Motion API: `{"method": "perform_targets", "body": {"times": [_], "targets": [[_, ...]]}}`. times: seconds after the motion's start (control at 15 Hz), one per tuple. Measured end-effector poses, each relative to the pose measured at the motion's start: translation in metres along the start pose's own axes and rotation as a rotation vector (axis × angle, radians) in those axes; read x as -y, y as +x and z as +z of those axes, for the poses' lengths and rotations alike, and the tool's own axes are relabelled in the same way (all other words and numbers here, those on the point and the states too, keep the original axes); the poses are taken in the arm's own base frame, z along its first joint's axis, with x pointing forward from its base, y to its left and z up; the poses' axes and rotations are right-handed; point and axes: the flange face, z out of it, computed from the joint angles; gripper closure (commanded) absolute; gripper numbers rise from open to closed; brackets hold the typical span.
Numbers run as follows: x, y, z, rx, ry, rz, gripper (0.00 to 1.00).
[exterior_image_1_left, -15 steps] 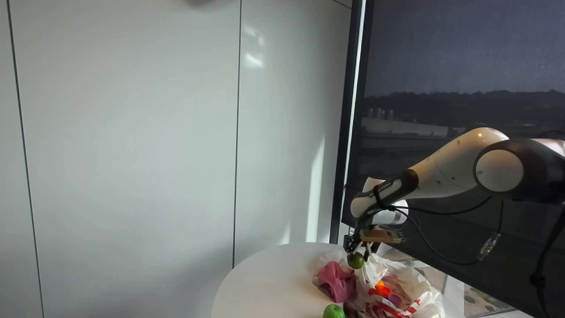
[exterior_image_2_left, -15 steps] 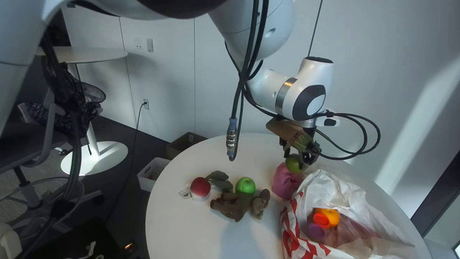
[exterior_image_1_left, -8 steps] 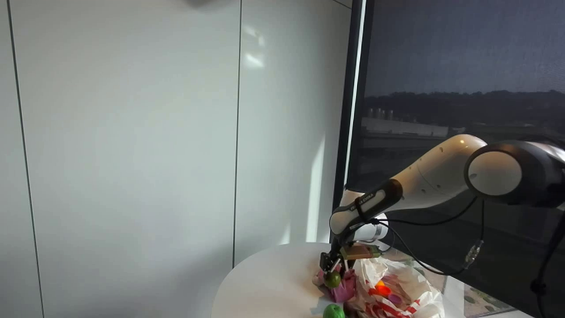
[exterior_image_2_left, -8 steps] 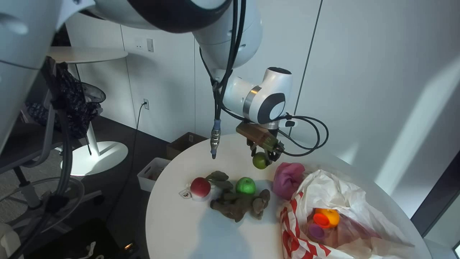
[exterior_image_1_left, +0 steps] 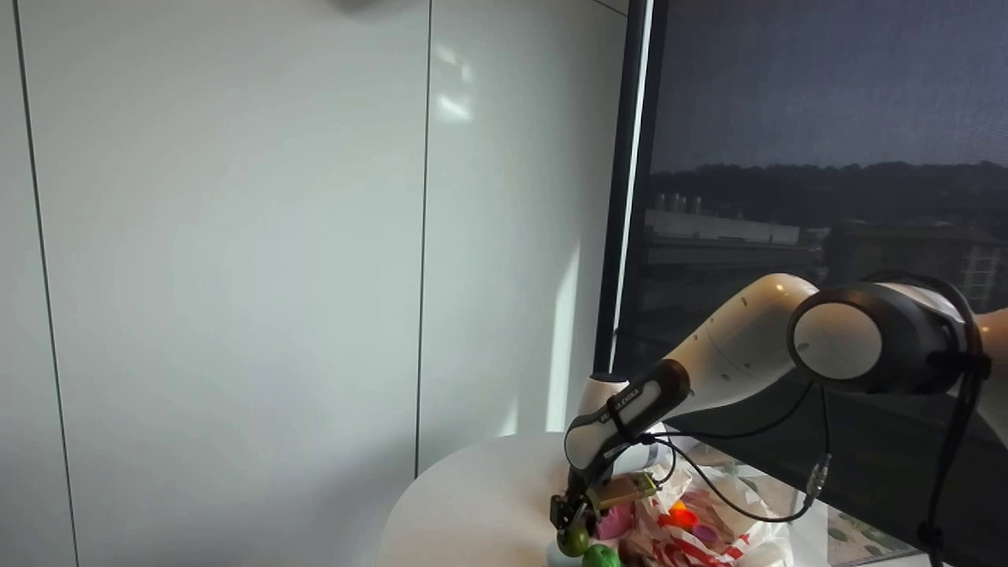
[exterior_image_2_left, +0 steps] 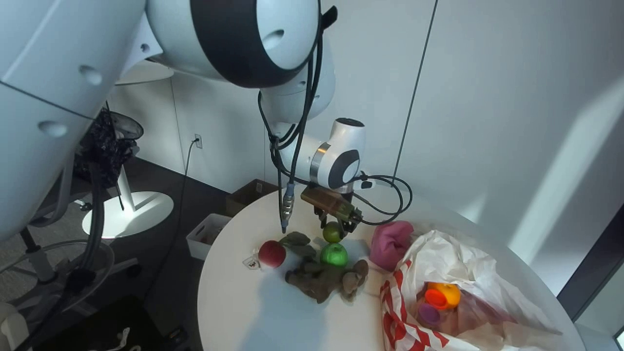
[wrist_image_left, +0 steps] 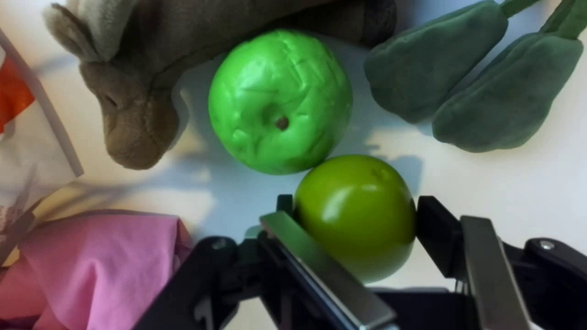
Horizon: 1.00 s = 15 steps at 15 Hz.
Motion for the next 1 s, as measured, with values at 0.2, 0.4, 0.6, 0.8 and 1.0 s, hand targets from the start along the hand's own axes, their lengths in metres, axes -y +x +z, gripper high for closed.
{"method": "perform_targets", "body": {"times": [0.2, 0.4, 0.6, 0.8, 1.0], "targets": [[-0.002, 0.0, 0.018, 0.011, -0.011, -0.01, 0.01], [-0.011, 0.004, 0.016, 0.002, -0.016, 0.001, 0.0], [-0.044, 0.015, -0.008, -0.036, -0.032, 0.047, 0.0], [-0.113, 0.017, -0.041, -0.051, -0.083, 0.142, 0.0], [-0.195, 0.0, -0.062, -0.024, -0.141, 0.269, 0.0]]}}
